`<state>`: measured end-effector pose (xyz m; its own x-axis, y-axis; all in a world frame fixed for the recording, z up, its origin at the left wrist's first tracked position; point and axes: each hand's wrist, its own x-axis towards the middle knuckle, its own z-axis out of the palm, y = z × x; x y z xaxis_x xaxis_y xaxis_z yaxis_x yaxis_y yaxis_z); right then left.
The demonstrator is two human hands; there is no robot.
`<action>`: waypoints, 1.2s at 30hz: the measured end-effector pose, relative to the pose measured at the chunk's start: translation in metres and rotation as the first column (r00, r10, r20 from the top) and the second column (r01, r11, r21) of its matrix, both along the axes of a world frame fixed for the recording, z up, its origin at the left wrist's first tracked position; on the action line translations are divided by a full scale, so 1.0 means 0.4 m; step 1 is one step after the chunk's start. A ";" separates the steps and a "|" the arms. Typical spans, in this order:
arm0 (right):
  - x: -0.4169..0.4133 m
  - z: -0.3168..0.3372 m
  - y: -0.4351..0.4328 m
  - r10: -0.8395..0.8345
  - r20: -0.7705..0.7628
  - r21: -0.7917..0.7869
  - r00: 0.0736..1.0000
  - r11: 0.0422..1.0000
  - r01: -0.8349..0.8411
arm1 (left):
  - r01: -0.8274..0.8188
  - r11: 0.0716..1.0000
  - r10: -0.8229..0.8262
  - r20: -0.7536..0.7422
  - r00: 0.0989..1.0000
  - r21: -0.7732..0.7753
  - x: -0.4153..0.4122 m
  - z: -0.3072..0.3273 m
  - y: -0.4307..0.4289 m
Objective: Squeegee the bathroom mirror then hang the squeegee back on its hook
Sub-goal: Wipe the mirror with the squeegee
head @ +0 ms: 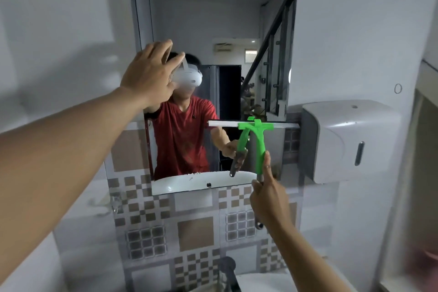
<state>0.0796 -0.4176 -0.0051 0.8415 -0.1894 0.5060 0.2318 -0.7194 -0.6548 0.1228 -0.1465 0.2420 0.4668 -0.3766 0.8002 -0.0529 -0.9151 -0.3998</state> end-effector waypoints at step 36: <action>-0.014 -0.006 -0.100 0.029 0.074 -0.808 0.997 0.587 0.043 | -0.023 0.991 0.021 -0.023 1.000 -0.134 -0.002 -0.116 -0.050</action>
